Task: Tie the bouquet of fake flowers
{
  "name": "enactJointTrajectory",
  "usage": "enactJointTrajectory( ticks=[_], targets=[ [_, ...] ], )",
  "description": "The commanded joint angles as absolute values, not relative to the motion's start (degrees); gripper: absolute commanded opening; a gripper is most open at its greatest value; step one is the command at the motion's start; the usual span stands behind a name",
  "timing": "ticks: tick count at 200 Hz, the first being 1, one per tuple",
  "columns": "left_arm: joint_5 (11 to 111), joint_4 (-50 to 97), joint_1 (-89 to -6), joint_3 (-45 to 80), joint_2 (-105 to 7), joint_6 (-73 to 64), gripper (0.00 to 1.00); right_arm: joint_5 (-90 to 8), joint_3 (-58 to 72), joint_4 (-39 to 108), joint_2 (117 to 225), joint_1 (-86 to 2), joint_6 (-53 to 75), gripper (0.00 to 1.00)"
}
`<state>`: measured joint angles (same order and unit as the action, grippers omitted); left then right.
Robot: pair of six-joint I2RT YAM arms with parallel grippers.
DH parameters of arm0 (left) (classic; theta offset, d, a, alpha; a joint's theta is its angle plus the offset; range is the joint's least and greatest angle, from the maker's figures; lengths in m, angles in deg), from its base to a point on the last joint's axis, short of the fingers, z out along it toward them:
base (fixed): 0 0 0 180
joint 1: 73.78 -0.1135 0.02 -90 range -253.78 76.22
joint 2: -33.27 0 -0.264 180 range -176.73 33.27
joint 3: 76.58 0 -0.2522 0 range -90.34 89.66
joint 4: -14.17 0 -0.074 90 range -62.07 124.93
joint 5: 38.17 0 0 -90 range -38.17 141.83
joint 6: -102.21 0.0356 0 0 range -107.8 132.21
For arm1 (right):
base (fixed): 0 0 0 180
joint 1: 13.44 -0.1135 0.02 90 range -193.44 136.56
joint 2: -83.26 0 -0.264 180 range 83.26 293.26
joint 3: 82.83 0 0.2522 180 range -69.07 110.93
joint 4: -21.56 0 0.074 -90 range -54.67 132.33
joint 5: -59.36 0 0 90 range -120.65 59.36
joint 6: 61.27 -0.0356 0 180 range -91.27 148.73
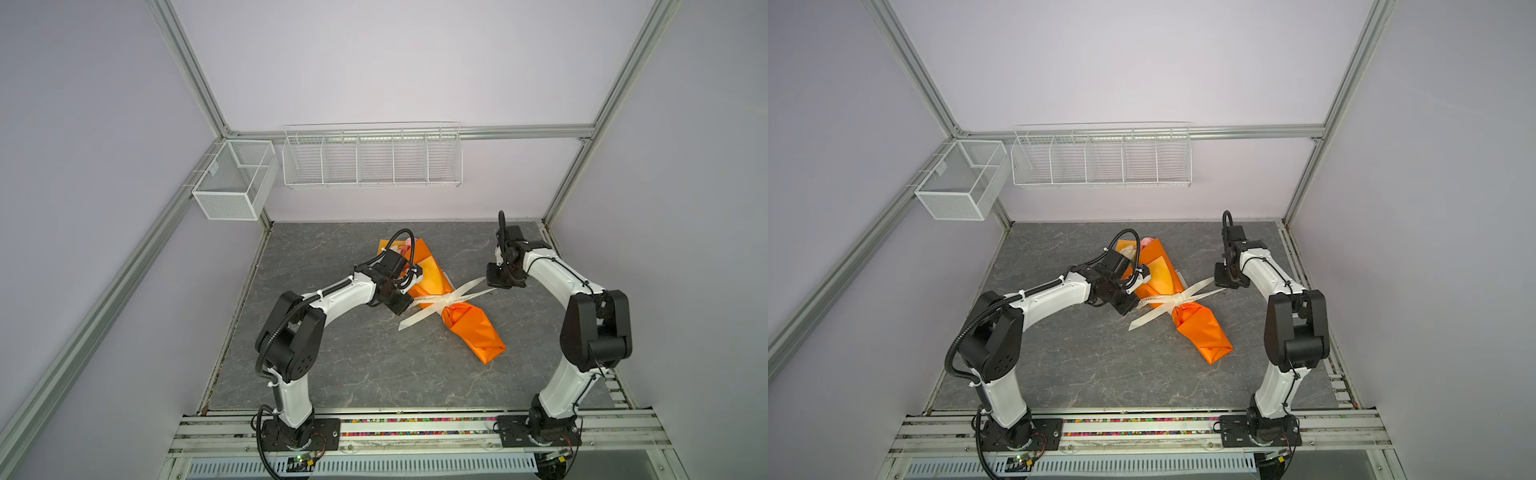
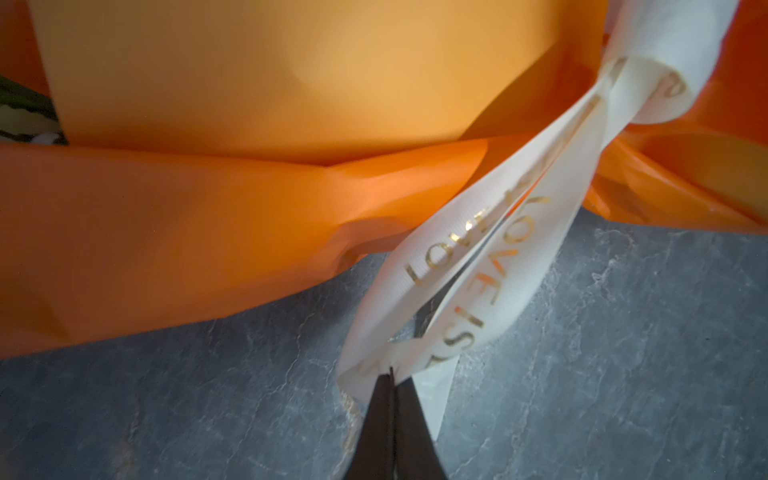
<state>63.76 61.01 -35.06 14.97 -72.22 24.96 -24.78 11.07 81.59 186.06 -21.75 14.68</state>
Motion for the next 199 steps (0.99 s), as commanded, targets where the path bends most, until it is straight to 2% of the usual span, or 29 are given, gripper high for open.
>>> enactJointTrajectory(
  ticks=[1, 21, 34, 70, 117, 145, 176, 199],
  targets=[
    [62.47, 62.30, -35.79, 14.37, -72.05, 26.54, 0.00, -24.42, 12.02, 81.83, 185.08, -21.22, 17.42, 0.07],
    [66.01, 61.97, -35.89, 14.52, -71.56, 27.12, 0.00, -32.04, 11.44, 80.62, 184.78, -21.40, 18.27, 0.07],
    [65.81, 62.03, -35.90, 14.46, -71.41, 26.77, 0.00, -33.24, 11.11, 80.44, 184.86, -21.91, 18.13, 0.07],
    [60.33, 62.07, -35.89, 16.37, -69.68, 26.12, 0.00, -17.35, 12.32, 82.80, 185.65, -22.75, 17.49, 0.07],
    [59.88, 61.97, -35.92, 18.41, -68.90, 26.18, 0.00, -19.69, 13.89, 81.86, 186.16, -23.10, 18.76, 0.07],
    [61.84, 62.06, -35.84, 18.63, -68.60, 26.90, 0.00, -27.38, 13.83, 81.06, 186.84, -23.77, 21.55, 0.07],
    [57.47, 62.60, -36.05, 19.44, -67.60, 26.45, 0.00, -14.39, 16.81, 84.50, 189.42, -24.67, 19.27, 0.07],
    [56.90, 62.85, -36.16, 20.49, -66.59, 26.66, 0.00, -14.46, 17.98, 84.66, 189.73, -24.83, 19.89, 0.07]
  ],
)
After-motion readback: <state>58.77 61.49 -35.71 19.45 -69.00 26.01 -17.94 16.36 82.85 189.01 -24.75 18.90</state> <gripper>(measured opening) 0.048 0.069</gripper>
